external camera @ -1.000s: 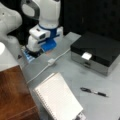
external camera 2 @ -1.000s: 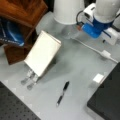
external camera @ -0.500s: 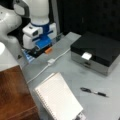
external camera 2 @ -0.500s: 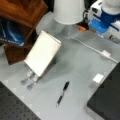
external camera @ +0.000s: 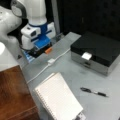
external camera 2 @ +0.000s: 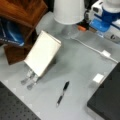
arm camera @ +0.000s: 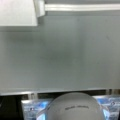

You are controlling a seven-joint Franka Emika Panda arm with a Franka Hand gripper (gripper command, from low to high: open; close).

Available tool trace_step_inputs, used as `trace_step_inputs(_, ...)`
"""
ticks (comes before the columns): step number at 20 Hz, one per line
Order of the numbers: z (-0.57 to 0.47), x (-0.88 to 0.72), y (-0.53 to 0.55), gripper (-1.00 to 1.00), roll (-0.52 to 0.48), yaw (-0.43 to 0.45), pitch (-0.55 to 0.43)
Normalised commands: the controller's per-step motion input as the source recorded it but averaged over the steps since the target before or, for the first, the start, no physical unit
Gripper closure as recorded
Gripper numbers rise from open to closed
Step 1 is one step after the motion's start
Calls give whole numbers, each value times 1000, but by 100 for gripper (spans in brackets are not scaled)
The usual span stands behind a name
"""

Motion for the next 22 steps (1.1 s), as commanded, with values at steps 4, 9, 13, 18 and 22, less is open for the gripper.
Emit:
trace_step_inputs(4,-271,-170,81,100,114,72,-184)
trace_step_inputs(9,-330,-220,12,100,93,91,-214)
trace_step_inputs(13,-305,-306,14,100,71,75,-223)
trace_step_inputs(18,-326,-385,80,100,64,76,-233)
trace_step_inputs(22,-384,-417,109,100,62,88,-280)
